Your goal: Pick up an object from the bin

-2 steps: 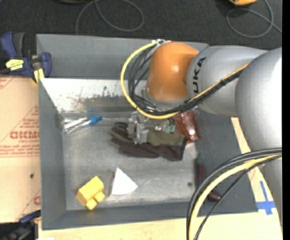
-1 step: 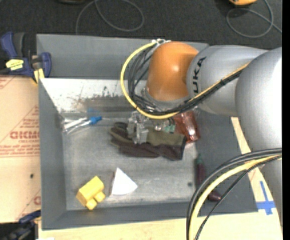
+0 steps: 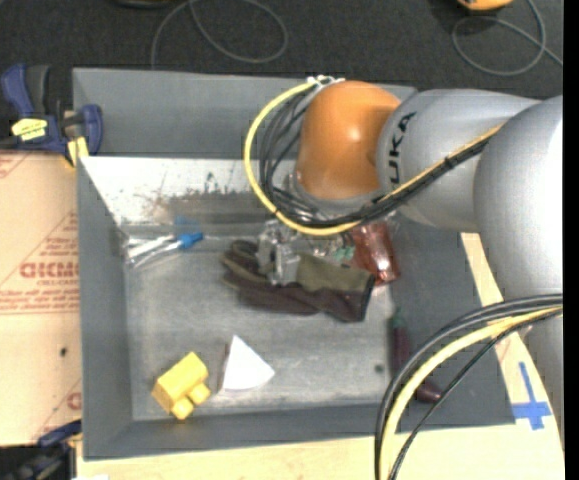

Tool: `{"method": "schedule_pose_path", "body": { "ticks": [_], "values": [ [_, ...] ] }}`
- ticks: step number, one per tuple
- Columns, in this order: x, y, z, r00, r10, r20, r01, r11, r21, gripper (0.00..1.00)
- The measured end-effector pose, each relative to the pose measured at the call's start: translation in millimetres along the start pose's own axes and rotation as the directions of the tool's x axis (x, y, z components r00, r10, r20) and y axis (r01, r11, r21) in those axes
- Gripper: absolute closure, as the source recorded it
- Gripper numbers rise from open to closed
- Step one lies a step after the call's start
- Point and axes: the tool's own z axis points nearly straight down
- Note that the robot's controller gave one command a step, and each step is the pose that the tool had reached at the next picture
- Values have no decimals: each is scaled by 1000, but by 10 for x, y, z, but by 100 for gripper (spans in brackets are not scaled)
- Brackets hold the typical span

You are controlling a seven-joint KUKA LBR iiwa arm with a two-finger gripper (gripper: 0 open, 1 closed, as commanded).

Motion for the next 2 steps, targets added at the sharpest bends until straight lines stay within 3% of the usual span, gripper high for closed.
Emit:
{"method": "schedule_pose_path", "body": {
  "ticks": [1, 2],
  "values": [
    [30, 16, 60, 999, 36, 1, -36, 999, -1, 100],
    [-10, -14, -687, 1000, 11, 5, -11, 1000, 0, 100]
  ]
}}
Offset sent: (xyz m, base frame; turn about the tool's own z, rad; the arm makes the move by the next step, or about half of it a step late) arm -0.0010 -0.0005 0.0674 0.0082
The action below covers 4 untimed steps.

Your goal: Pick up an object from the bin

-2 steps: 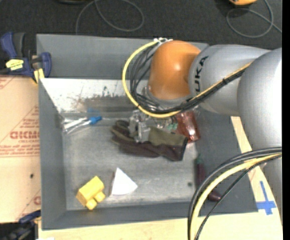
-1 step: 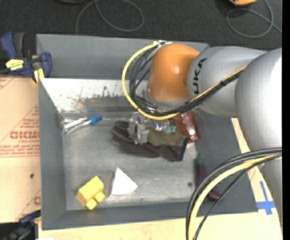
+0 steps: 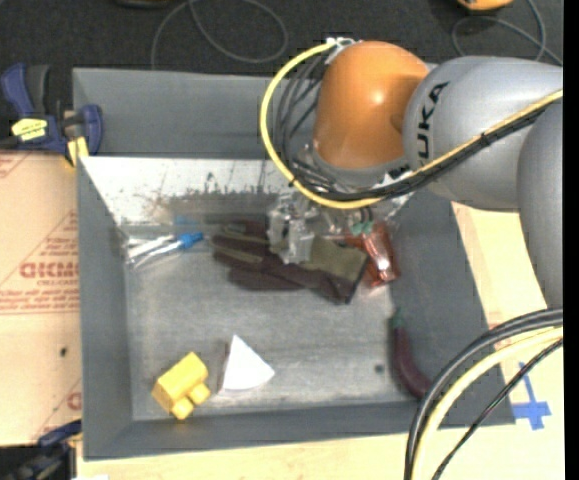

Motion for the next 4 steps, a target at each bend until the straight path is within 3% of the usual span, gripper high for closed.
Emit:
{"method": "schedule_pose_path", "body": {
  "ticks": [4],
  "values": [
    [1, -2, 1, 1000, 7, -1, -7, 1000, -1, 100]
  ]
}}
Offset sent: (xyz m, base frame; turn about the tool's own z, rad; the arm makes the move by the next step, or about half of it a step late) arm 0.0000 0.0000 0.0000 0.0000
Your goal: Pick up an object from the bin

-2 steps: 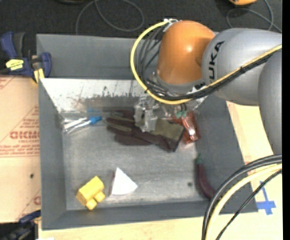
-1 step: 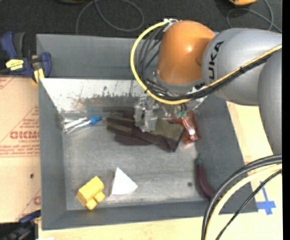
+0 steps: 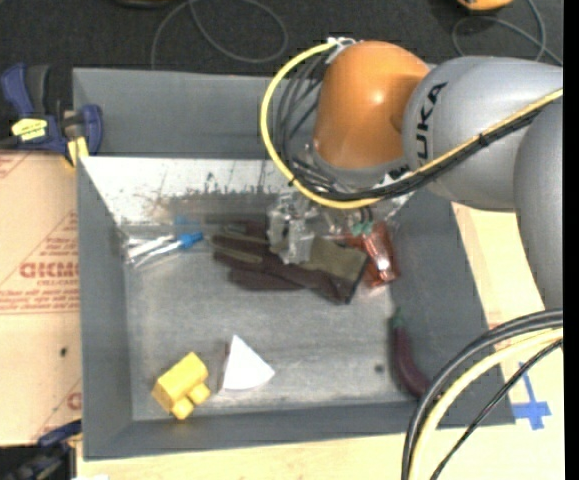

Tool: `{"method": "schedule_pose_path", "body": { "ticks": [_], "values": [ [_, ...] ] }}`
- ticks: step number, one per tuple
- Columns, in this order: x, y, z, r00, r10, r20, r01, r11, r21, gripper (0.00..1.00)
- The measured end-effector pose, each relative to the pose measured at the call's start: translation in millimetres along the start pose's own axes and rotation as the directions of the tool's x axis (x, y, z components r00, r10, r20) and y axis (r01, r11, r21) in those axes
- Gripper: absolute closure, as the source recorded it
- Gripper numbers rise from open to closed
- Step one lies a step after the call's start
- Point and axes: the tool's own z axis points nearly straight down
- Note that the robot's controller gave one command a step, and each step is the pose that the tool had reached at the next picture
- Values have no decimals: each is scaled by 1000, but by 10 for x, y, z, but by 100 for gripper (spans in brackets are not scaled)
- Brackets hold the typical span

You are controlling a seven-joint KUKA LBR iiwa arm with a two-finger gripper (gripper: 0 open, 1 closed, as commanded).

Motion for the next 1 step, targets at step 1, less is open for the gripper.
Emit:
{"method": "schedule_pose_path", "body": {
  "ticks": [1],
  "values": [
    [0, 0, 0, 1000, 1, 0, -1, 1000, 0, 100]
  ]
}}
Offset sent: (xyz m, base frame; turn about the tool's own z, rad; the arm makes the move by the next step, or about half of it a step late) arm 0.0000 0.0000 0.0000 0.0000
